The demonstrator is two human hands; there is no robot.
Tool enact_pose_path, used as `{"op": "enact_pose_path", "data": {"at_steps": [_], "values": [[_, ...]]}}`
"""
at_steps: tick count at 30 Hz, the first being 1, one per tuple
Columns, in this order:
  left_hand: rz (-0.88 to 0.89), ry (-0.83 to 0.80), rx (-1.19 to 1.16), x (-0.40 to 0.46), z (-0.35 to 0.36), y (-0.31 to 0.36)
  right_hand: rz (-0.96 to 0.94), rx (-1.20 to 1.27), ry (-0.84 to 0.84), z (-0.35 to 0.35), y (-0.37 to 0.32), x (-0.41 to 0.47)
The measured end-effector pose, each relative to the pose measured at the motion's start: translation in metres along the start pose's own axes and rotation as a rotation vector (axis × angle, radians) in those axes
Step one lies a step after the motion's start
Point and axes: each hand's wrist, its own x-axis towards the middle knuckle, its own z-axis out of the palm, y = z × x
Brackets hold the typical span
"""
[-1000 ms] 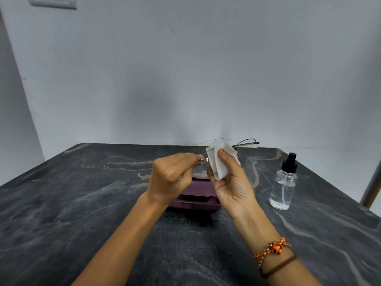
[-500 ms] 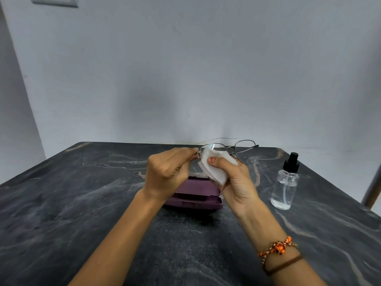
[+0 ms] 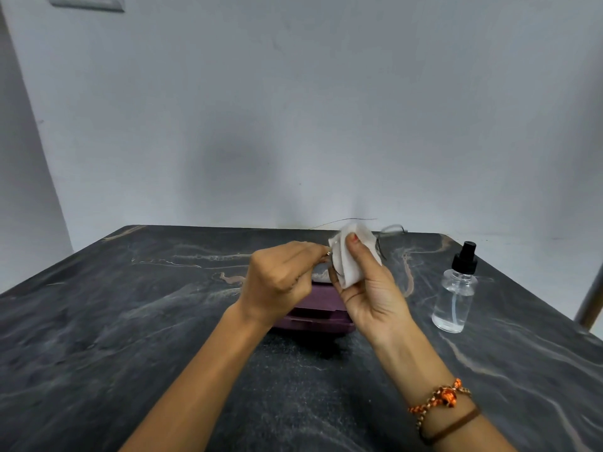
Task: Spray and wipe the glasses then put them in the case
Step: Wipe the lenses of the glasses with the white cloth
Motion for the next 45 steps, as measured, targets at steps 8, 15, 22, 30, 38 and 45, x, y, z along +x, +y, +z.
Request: {"op": "enact_pose_path", "data": {"at_steps": [8,15,22,30,38,45], "values": [[-0.013,-0.001,0.0,-0.002,0.0,-0.002,-0.006,-0.223,-0.104,-0.003,-0.011,0.003],[-0.062,0.04,0.016,-0.002,-0.004,-0.007,0.052,-0.253,-0.109,-0.007,-0.013,0.005],[-0.13,0.112,0.033,0.0,-0.009,-0.013,0.034,-0.358,-0.107,-0.018,-0.021,0.011],[-0.242,0.202,0.024,0.003,-0.016,-0.017,-0.226,-0.701,0.315,-0.056,-0.037,0.032],[-0.293,0.222,0.022,-0.001,-0.013,-0.02,-0.387,-1.526,0.522,-0.08,-0.028,0.036],[-0.308,0.24,0.005,0.0,-0.014,-0.02,-0.232,-1.924,0.522,-0.086,-0.019,0.034]]}}
